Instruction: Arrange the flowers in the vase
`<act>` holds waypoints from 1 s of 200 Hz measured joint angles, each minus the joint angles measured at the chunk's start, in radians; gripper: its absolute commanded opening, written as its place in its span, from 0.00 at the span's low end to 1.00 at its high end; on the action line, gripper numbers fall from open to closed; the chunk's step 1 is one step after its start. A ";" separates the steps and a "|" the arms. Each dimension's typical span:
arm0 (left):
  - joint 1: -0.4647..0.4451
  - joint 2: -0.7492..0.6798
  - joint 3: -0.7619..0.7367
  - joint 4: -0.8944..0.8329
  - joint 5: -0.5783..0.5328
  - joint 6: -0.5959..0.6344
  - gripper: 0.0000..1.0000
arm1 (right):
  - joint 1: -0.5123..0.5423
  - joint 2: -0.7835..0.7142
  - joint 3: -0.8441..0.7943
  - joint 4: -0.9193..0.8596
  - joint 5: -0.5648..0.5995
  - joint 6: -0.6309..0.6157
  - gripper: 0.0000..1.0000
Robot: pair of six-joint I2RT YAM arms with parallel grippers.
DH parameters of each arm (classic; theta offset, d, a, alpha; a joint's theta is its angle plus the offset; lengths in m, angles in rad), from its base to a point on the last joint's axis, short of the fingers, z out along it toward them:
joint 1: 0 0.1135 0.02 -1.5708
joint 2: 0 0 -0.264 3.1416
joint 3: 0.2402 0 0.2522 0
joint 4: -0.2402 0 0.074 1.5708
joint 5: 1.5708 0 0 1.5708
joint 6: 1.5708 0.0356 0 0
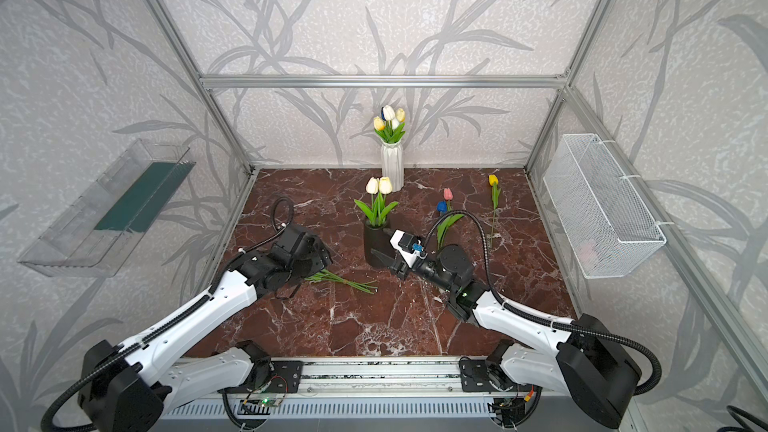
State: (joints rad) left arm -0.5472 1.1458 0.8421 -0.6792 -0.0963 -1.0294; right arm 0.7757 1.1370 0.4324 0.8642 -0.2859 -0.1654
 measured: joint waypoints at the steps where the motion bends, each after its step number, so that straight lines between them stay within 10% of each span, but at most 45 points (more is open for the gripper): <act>1: 0.000 0.002 0.000 -0.001 0.003 -0.002 0.85 | 0.000 -0.001 -0.003 0.000 0.002 0.000 0.59; 120: -0.024 0.446 0.029 0.119 0.169 -0.094 0.82 | 0.020 -0.071 -0.163 0.083 0.062 0.003 0.60; 200: -0.003 0.581 0.159 0.121 0.160 -0.029 0.15 | 0.022 -0.084 -0.201 0.134 0.117 0.007 0.62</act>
State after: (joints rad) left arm -0.5507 1.7264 1.0016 -0.5587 0.0635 -1.0588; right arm 0.7979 1.0527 0.2314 0.9981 -0.1692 -0.1581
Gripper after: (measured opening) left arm 0.212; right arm 0.619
